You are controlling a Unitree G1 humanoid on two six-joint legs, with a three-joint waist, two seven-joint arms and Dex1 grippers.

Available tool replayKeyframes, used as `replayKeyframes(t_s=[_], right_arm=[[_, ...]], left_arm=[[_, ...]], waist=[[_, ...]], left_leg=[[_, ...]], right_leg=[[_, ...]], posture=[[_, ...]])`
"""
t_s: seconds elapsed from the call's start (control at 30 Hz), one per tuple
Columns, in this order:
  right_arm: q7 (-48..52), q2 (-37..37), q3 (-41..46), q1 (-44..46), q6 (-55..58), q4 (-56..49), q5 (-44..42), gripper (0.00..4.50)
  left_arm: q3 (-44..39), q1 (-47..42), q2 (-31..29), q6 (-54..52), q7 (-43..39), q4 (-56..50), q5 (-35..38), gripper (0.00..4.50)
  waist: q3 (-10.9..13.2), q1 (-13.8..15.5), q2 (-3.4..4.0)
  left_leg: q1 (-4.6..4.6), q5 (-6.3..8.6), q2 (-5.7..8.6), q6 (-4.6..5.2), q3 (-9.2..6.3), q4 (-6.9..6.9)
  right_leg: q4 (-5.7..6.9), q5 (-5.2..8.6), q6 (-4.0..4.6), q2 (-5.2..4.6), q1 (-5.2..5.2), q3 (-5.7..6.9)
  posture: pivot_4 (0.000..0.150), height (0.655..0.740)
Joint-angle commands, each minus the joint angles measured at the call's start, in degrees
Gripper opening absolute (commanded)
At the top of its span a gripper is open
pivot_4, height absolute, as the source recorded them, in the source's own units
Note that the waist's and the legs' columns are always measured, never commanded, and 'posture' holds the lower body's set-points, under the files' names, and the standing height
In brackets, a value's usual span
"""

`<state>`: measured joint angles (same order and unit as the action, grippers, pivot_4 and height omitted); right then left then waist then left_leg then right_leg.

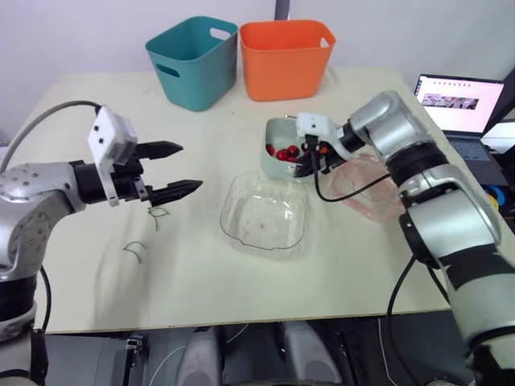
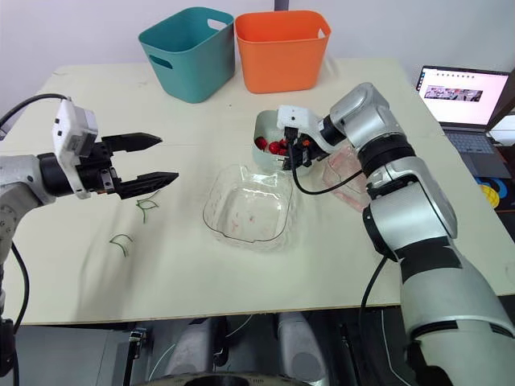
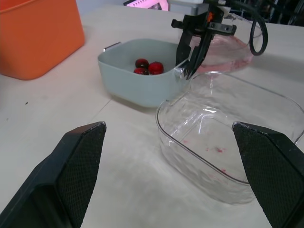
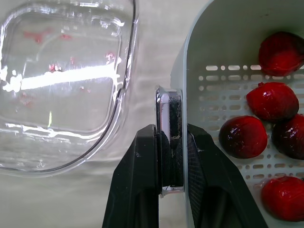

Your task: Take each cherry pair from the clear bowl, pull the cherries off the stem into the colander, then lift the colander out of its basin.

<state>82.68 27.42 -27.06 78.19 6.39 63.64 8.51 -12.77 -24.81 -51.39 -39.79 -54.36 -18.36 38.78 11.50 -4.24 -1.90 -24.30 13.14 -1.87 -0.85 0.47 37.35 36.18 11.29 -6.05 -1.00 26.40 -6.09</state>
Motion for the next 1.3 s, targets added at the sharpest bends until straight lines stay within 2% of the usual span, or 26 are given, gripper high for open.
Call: replayKeyframes(t_s=[0.03,0.33,0.5,0.6,0.67,0.73,0.8,0.87,0.97,1.13,1.23,1.3], right_arm=[[-2.26,-0.76,1.80,3.01,-2.46,2.73,1.85,0.42],[-1.75,1.03,5.51,4.49,-2.66,2.48,2.20,3.56],[-3.96,6.88,13.65,4.90,1.99,-3.38,-2.60,3.56],[-7.19,10.43,20.19,1.15,5.78,-11.40,-6.86,3.56],[-8.42,13.01,25.80,-5.25,9.83,-22.49,-11.62,3.56],[-10.40,15.39,31.81,-13.61,18.51,-36.97,-16.85,3.56],[-13.11,17.47,38.13,-22.28,29.45,-51.35,-22.47,3.87],[-15.94,18.96,44.68,-30.69,40.01,-64.39,-28.36,4.46],[-20.46,19.22,55.51,-42.45,50.63,-78.51,-34.86,4.49],[-19.38,22.07,66.29,-62.36,57.36,-92.00,-42.37,4.49],[-17.82,22.66,70.53,-74.12,56.63,-94.51,-43.80,4.49],[-17.73,22.65,72.26,-78.61,55.64,-94.93,-44.90,4.49]], left_arm=[[-0.83,-0.22,0.00,-0.11,0.76,-1.86,0.77,4.50],[-0.68,0.15,-0.36,0.73,0.46,-0.43,0.11,4.50],[-3.72,1.56,-1.98,1.12,-0.59,2.05,0.12,4.50],[-5.89,2.62,-3.24,1.57,-0.53,3.61,-0.45,4.50],[-7.81,3.04,-3.19,1.75,1.04,4.43,-0.80,4.50],[-9.63,4.47,-3.89,1.45,1.08,5.19,-1.18,4.50],[-11.96,6.08,-4.12,-0.23,0.84,5.60,0.41,4.50],[-13.78,8.57,-4.54,-0.41,-0.17,6.08,0.84,4.50],[-15.98,12.38,-4.15,-0.64,-0.51,6.99,0.73,4.50],[-17.36,20.40,-4.25,0.17,-3.51,7.22,0.15,4.50],[-16.76,25.25,-5.07,-1.06,-6.45,5.45,0.87,4.50],[-16.51,27.12,-5.29,-0.57,-7.33,4.87,0.42,4.50]], waist=[[0.00,-0.02,0.00],[0.00,-0.13,0.01],[0.01,0.11,0.02],[0.01,0.09,0.02],[0.00,0.18,0.00],[-0.01,0.33,-0.02],[0.00,0.48,0.00],[0.01,0.46,0.01],[0.00,0.33,0.01],[-0.04,0.29,-0.02],[-0.05,0.31,-0.04],[-0.05,0.27,-0.05]], left_leg=[[0.00,-0.01,0.00,-0.02,0.00,0.00],[0.00,-0.02,0.00,-0.04,-0.10,-0.04],[-0.02,-0.03,0.02,-0.04,-0.10,-0.04],[-0.01,-0.03,0.02,-0.04,-0.11,-0.04],[0.01,-0.02,0.01,-0.04,-0.13,-0.08],[0.04,-0.02,0.01,-0.04,-0.19,-0.10],[0.02,-0.02,0.02,-0.04,-0.25,-0.09],[-0.02,-0.03,0.03,-0.04,-0.26,-0.06],[0.06,-0.03,0.01,-0.04,-0.25,-0.04],[0.31,-0.02,-0.01,-0.03,-0.24,-0.12],[0.41,-0.02,-0.02,-0.03,-0.19,-0.10],[0.78,0.01,-0.02,-0.05,-0.17,-0.15]], right_leg=[[0.00,0.00,0.00,0.00,0.00,0.00],[0.02,0.00,0.00,0.02,0.00,0.03],[0.01,0.00,0.00,0.00,0.00,0.05],[0.00,0.00,0.01,0.00,-0.01,0.06],[-0.02,0.01,0.02,0.01,-0.03,0.07],[-0.05,0.02,0.02,0.00,-0.11,0.11],[-0.03,0.02,0.02,-0.01,-0.12,0.16],[0.01,0.02,0.02,-0.02,-0.07,0.16],[0.02,0.05,0.07,0.00,-0.12,0.15],[-0.05,0.23,0.32,0.02,-0.36,0.14],[-0.06,0.29,0.40,0.00,-0.43,0.11],[-0.15,0.38,0.43,-0.02,-0.78,0.11]], posture=[[0.150,0.7400],[0.150,0.7400],[0.150,0.7400],[0.150,0.7400],[0.150,0.7400],[0.150,0.7400],[0.150,0.7400],[0.150,0.7400],[0.150,0.7400],[0.150,0.7400],[0.150,0.7400],[0.150,0.7400]])
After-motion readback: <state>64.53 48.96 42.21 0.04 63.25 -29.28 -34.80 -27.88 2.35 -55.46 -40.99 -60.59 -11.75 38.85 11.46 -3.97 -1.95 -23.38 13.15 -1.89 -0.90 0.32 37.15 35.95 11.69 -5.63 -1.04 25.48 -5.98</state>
